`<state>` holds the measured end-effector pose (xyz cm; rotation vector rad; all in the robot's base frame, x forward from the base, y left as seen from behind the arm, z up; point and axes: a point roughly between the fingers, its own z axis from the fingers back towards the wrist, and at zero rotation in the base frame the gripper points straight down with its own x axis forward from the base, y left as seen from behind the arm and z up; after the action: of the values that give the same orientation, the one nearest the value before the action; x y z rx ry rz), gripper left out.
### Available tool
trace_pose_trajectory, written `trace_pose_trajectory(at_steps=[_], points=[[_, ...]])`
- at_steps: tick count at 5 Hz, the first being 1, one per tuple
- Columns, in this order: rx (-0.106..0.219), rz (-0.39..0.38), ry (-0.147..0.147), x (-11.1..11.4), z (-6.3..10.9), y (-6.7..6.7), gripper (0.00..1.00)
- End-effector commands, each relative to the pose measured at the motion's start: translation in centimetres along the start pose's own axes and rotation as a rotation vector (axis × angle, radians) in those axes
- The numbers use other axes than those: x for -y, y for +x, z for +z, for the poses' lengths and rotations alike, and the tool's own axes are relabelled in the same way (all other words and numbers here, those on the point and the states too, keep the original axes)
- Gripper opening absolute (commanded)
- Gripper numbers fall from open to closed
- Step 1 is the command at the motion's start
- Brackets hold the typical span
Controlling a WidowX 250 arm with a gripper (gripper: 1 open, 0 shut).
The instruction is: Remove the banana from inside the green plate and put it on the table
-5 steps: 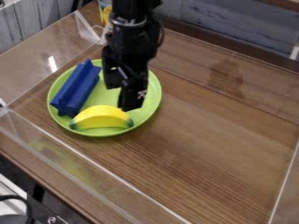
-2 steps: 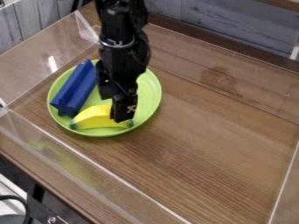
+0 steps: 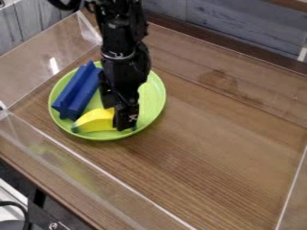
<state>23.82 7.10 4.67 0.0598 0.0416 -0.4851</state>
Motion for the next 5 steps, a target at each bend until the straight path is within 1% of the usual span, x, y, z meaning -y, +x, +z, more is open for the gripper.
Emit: trace_pose_trajectory(at_steps=[1, 3, 4, 5], points=[[0.024, 0.013, 0.009, -0.81, -0.12, 0.25, 1.0], [0.043, 0.022, -0.007, -1.21, -0.92, 0.52, 1.0], [0.05, 0.027, -0.016, -1.35, -1.09, 0.61, 0.0], [0.062, 0.037, -0.025, -1.43, -0.82, 0.71, 0.0]])
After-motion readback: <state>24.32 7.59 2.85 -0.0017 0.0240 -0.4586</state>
